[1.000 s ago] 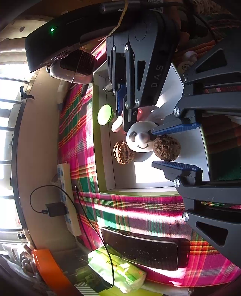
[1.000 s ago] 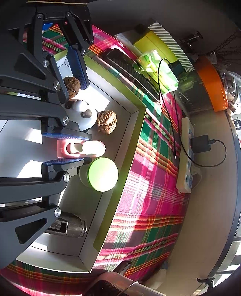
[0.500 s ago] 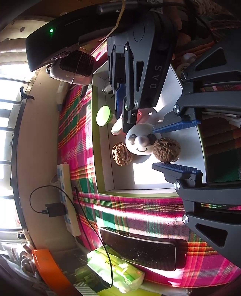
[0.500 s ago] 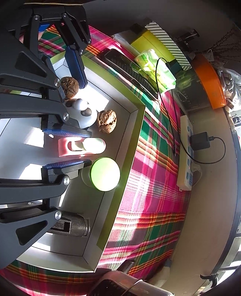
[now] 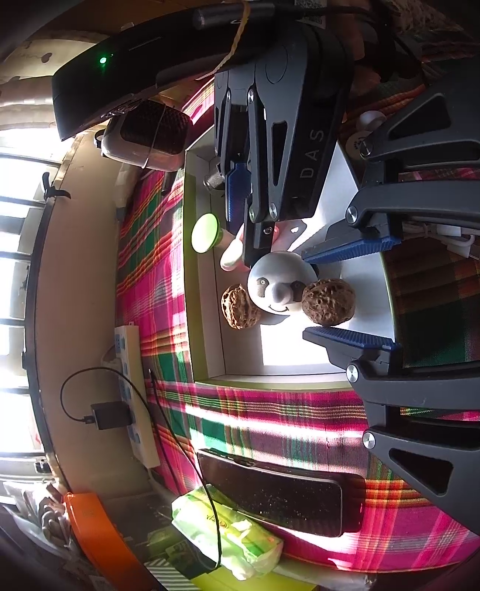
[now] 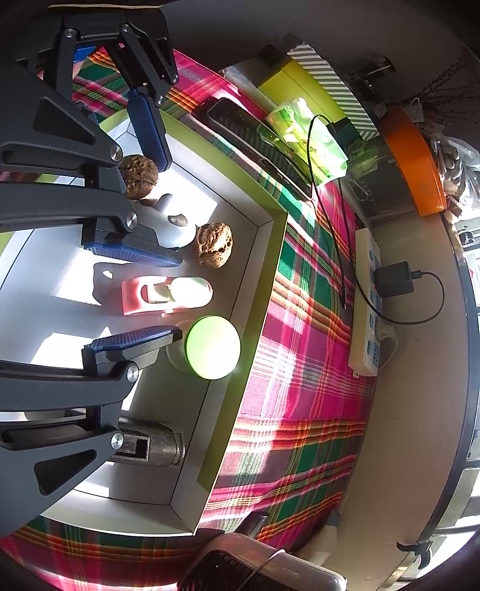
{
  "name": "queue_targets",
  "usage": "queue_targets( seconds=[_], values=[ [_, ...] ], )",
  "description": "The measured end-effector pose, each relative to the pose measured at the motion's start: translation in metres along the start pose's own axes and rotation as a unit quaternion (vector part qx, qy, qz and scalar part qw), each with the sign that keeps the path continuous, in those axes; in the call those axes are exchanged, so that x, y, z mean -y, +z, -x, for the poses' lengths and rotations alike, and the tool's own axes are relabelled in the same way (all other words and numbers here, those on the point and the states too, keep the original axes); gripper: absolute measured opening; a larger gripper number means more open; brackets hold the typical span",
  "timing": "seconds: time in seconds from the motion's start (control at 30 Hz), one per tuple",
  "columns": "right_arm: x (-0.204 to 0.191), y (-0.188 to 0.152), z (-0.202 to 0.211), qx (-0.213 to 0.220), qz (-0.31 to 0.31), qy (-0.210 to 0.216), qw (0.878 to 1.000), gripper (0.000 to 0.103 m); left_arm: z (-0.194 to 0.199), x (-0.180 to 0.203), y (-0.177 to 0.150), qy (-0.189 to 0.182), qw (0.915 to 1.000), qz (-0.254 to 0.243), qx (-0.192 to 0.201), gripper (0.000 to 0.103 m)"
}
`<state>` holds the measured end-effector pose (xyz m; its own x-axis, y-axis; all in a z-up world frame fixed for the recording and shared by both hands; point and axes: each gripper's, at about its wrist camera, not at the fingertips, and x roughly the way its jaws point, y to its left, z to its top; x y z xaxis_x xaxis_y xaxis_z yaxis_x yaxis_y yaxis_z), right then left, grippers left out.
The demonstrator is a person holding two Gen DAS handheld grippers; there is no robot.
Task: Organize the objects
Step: 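Open both tools to release the walnut and pink clip in the box, then withdraw both tools from the box toward the cable and remaining clip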
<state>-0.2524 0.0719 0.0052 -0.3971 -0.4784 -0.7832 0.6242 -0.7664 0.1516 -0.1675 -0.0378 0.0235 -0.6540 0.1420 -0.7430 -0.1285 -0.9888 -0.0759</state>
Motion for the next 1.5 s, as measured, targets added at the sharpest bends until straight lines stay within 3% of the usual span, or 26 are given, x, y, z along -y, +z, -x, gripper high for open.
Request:
queue_targets(
  seconds=[0.77, 1.5],
  values=[
    [-0.006, -0.006, 0.011, 0.011, -0.007, -0.007, 1.0, 0.039, 0.018, -0.004, -0.007, 0.011, 0.9999, 0.003, 0.009, 0.035],
    [-0.022, -0.027, 0.051, 0.05, -0.015, -0.03, 0.998, 0.04, 0.048, -0.003, -0.022, 0.014, 0.9994, 0.009, 0.03, 0.035]
  ],
)
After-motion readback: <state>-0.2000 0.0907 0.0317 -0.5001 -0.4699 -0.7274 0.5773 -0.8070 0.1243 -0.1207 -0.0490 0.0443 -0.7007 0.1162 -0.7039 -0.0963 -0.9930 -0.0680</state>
